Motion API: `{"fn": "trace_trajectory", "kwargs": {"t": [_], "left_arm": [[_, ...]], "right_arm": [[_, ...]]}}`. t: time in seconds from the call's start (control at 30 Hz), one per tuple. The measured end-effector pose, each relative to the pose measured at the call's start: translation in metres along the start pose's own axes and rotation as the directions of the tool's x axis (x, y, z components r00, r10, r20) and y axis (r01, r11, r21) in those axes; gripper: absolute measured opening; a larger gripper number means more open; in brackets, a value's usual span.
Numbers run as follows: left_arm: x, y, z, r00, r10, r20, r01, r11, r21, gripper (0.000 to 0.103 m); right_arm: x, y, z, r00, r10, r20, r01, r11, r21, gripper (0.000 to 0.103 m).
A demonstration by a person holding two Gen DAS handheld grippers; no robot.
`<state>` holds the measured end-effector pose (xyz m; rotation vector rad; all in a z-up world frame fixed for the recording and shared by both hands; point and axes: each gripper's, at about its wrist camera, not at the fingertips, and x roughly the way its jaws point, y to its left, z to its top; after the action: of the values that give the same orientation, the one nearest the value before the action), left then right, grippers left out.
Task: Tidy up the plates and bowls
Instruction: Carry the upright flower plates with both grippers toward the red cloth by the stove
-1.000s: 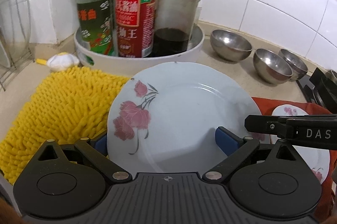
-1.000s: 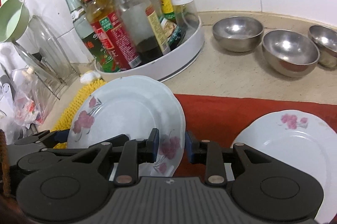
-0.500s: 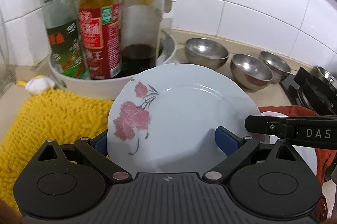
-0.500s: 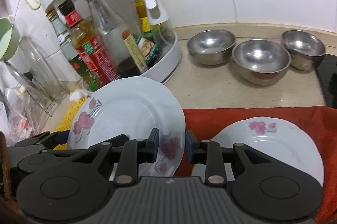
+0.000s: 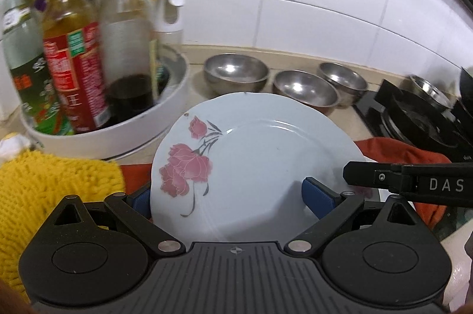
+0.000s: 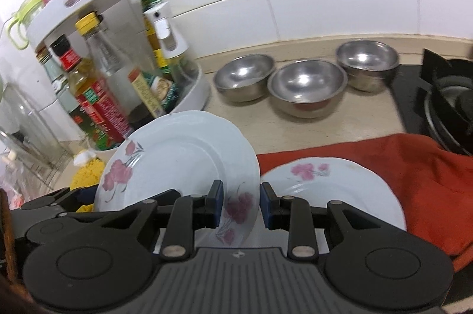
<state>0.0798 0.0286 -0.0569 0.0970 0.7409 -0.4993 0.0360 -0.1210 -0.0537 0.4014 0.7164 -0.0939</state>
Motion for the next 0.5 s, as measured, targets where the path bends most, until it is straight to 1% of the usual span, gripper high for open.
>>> {"fn": "trace_trajectory", "kwargs": {"t": [0.13, 0.3, 0.4, 0.5], "left_arm": [[0.005, -0.013, 0.000, 0.999, -0.032, -0.009, 0.032, 0.999, 0.023, 0.099], [0.008, -0.034, 0.002, 0.998, -0.058, -0.010, 0.058, 0.997, 0.041, 0.099], [0.010, -0.049, 0.001, 0.997, -0.072, -0.011, 0.072, 0.995, 0.069, 0.101], [0.016, -0.062, -0.001, 0.996, -0.084, -0.026, 0.085, 0.993, 0.075, 0.101]], "right_arm": [[-0.009, -0.012, -0.005, 0.999, -0.031, 0.010, 0.030, 0.999, 0.034, 0.025], [-0.024, -0.030, -0.008, 0.998, -0.055, 0.021, 0.054, 0.997, 0.054, 0.025], [-0.035, -0.042, -0.010, 0.997, -0.073, 0.025, 0.071, 0.995, 0.068, 0.025], [-0.042, -0.053, -0.014, 0.996, -0.091, 0.020, 0.089, 0.993, 0.080, 0.025]]}}
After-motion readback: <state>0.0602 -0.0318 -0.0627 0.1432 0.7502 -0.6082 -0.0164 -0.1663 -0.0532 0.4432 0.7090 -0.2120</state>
